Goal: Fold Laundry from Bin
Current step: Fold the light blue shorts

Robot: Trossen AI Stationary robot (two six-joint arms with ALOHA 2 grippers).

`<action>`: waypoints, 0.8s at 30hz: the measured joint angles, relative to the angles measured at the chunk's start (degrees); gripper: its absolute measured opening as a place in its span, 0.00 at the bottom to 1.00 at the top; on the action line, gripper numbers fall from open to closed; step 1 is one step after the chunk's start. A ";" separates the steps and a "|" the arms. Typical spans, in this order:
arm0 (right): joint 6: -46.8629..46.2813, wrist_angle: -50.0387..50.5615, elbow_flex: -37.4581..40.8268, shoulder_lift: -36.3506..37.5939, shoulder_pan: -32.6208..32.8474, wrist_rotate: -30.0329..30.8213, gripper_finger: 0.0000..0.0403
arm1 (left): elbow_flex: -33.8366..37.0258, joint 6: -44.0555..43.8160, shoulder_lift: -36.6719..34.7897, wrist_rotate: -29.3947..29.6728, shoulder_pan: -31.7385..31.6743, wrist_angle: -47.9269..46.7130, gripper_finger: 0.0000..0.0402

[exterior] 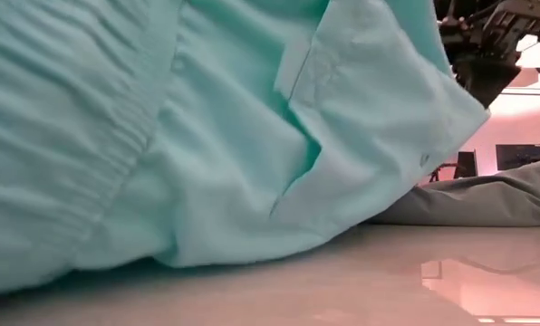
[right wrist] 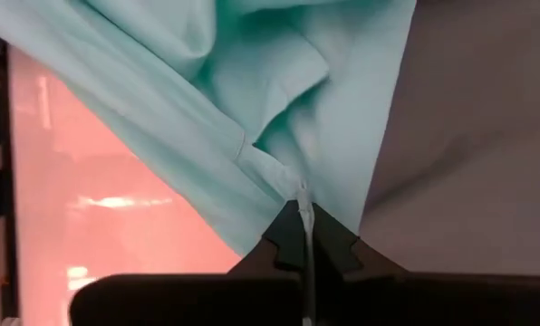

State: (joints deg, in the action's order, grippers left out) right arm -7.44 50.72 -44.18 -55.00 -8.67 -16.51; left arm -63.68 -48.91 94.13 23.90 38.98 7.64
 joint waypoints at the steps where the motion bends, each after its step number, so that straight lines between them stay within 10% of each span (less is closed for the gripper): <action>1: -0.68 0.12 0.00 0.79 0.29 -0.45 0.05 | 0.00 0.12 0.00 0.38 0.02 0.32 0.03; 10: -7.65 3.50 0.67 4.73 6.13 -2.72 0.11 | 0.00 0.04 0.00 2.60 0.24 0.94 0.03; 24: -16.73 -13.22 1.43 1.63 8.97 2.36 0.60 | 0.00 -0.22 0.00 3.39 -0.02 0.85 0.03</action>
State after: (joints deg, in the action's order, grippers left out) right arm -24.18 37.50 -42.76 -53.36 0.29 -14.14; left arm -63.68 -49.13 94.13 27.28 38.96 8.49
